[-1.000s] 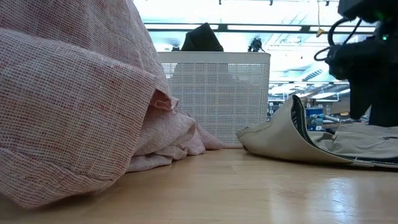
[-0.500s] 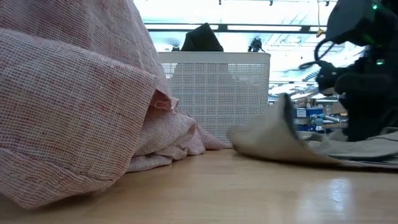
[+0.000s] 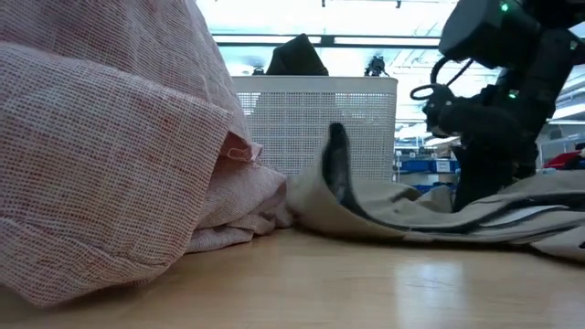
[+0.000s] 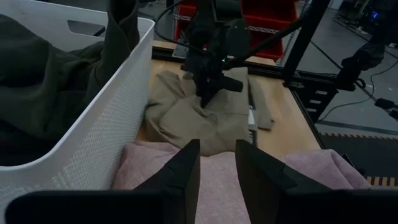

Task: Sort clothes
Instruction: Put the brown shorts into the white laundry organizer

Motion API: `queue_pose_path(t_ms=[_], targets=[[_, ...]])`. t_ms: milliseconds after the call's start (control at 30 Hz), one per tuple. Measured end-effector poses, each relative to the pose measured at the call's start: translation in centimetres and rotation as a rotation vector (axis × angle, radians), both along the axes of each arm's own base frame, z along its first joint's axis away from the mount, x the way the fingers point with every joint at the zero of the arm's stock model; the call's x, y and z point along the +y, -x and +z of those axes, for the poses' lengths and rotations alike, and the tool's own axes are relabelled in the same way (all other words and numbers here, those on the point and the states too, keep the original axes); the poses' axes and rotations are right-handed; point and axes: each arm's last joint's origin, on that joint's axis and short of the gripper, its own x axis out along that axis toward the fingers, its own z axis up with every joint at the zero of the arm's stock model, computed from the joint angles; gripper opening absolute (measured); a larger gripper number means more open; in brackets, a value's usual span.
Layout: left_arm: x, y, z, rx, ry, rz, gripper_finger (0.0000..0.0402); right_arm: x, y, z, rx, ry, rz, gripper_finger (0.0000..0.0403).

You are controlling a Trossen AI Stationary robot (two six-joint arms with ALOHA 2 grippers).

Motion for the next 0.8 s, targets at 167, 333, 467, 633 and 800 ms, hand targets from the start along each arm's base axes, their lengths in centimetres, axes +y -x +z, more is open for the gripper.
queue_pose_path(t_ms=[167,333,467,633,800], targets=[[0.0,0.0,0.0,0.002,-0.001,0.000,0.0106,0.9,-0.4,0.3,-0.038,-0.099,-0.019,0.0029],[0.0,0.0,0.0,0.004,-0.002,0.001,0.0106,1.3,-0.3,3.0,0.033,-0.104,-0.010,0.0029],[0.0,0.0,-0.1,0.005,-0.002,0.001,0.0106,1.8,-0.6,7.2,0.097,-0.050,0.029,0.0029],[0.0,0.0,0.2,-0.016,0.004,0.001,0.0106,2.3,-1.3,13.0,0.099,0.043,0.073,0.0029],[0.0,-0.1,0.2,-0.020,0.005,0.002,0.0106,2.5,-1.4,19.1,0.002,0.148,0.053,0.0029]])
